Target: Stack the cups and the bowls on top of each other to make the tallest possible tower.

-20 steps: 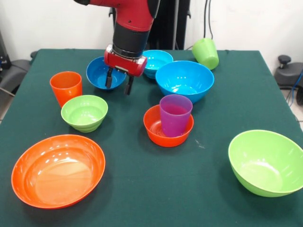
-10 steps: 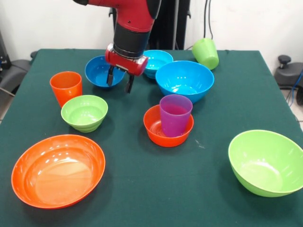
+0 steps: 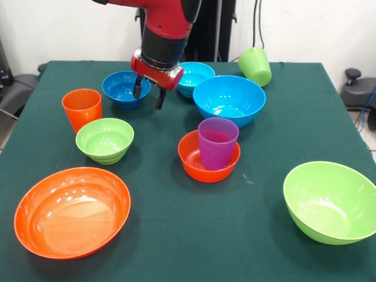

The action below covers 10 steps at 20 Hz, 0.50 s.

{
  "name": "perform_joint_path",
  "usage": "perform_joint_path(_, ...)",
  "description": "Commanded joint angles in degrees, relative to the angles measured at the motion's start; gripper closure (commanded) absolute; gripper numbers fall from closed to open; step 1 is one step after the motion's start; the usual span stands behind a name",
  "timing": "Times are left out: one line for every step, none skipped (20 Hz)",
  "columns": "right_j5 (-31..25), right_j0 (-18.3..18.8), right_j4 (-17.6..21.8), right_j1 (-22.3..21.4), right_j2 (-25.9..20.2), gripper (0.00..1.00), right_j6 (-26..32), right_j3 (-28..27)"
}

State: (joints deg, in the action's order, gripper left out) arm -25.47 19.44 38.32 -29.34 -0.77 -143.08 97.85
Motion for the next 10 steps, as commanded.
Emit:
perform_joint_path(-3.46,0.44,-0.83,0.98,-4.01,0.00,4.44,2.85)
perform_joint_path(-3.24,0.43,-0.64,1.11,-3.85,0.00,4.33,2.81)
perform_joint_path(-2.80,0.58,-0.40,1.22,-3.79,0.00,4.33,2.95)
perform_joint_path(-2.35,0.74,-0.15,1.33,-3.73,0.00,4.34,3.08)
perform_joint_path(-2.07,0.88,-0.05,1.46,-3.75,0.00,4.34,3.17)
perform_joint_path(-1.40,0.97,0.29,1.82,-3.66,0.00,4.21,3.09)
perform_joint_path(-1.16,1.03,0.39,2.02,-3.65,0.00,4.17,3.05)
perform_joint_path(-0.97,0.94,0.51,2.24,-3.50,0.00,3.98,2.97)
perform_joint_path(-0.78,0.84,0.64,2.46,-3.36,0.00,3.78,2.90)
perform_joint_path(-0.70,0.72,0.75,2.58,-3.21,0.00,3.67,2.81)
